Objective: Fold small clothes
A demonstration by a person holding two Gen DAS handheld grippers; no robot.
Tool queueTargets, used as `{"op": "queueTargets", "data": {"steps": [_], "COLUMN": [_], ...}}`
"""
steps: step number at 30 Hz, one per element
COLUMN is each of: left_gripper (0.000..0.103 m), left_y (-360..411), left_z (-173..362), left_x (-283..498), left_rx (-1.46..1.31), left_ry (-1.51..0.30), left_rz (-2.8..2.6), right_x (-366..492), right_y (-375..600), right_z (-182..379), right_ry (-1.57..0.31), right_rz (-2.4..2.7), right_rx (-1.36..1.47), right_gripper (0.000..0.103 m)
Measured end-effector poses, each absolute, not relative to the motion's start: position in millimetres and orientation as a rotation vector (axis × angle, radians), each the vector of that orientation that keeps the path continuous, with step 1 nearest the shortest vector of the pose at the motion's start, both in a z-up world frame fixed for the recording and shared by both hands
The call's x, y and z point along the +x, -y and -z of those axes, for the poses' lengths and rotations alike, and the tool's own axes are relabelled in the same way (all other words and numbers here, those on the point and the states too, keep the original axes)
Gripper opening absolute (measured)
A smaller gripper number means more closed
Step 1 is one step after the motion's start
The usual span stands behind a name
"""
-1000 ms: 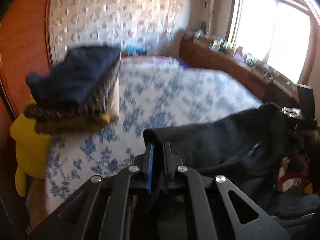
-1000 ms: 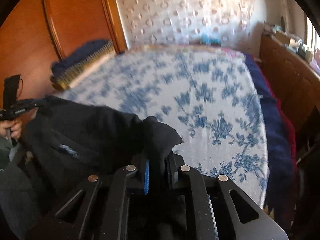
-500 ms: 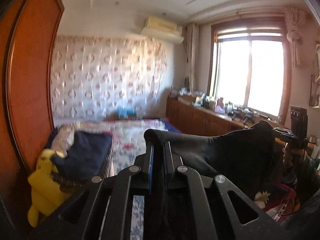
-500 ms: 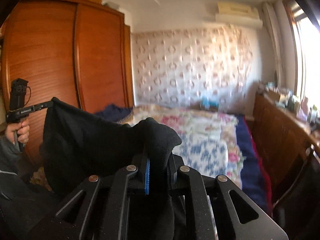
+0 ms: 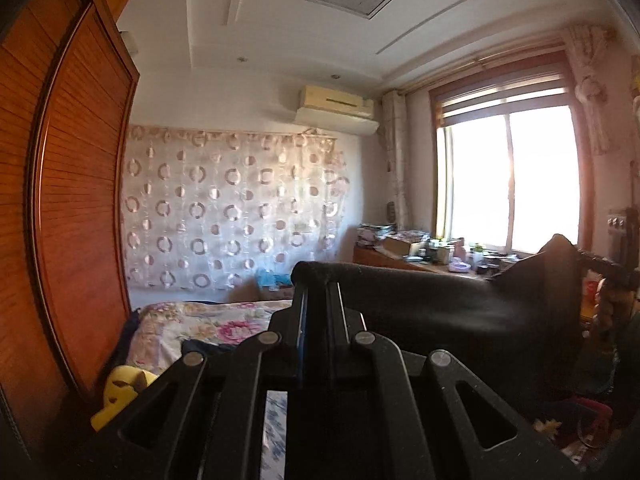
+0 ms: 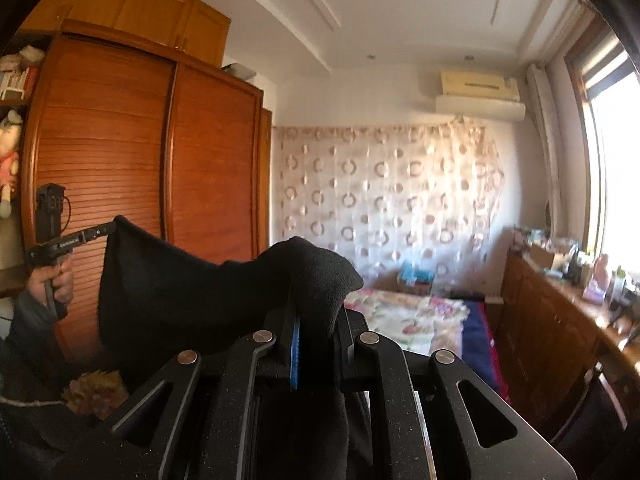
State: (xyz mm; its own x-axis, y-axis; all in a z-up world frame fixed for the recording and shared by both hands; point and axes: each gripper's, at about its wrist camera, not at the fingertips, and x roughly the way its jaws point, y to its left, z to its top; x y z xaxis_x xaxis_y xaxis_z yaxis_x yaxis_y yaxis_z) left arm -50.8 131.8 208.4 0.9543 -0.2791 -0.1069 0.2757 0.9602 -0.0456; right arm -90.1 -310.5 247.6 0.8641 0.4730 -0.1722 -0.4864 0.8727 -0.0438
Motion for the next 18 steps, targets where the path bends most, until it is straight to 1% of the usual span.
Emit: {"op": "queueTargets", "data": {"steps": [5, 7, 9, 10, 11, 12, 13, 14, 16, 18], "left_gripper": [0.007, 0.010, 0.013, 0.016, 0.016, 0.017, 0.018, 0.021, 0.027, 0.033], "left_y": [-120, -115, -110, -111, -107, -107, -105, -104, -103, -97], "left_z": [-196, -174, -153, -133, -124, -107, -90, -82, -60, -48], "left_x": [33, 86, 122, 153, 165, 183, 195, 199, 198, 190], "left_rx": [-0.009, 0.029, 0.054, 0.080, 0.085, 0.082, 0.085, 0.084, 0.066, 0.052], "left_ry": [-0.202, -0.250, -0.291, -0.348, -0.379, -0.434, -0.492, -0.512, -0.554, -0.588], "left_rz": [0.201, 0.162, 0.126, 0.101, 0.098, 0.111, 0.137, 0.139, 0.167, 0.199], "right_x": [-16, 37, 86, 108, 133, 157, 188, 201, 223, 225], "right_y": [303, 296, 293, 292, 291, 290, 289, 291, 299, 304], "right_z": [-259, -249, -231, -221, -207, -189, -164, -149, -115, -96], "right_ry": [-0.224, -0.292, -0.352, -0.376, -0.410, -0.463, -0.549, -0.580, -0.649, -0.673], "right_rz": [-0.450, -0.399, -0.346, -0.320, -0.289, -0.265, -0.206, -0.160, -0.105, -0.123], "right_rx": [-0.126, -0.151, -0.163, -0.171, -0.178, -0.182, -0.201, -0.206, -0.187, -0.154], "right_gripper": [0.009, 0.009, 0.010, 0.011, 0.015, 0.030, 0.039, 0.048, 0.048, 0.048]}}
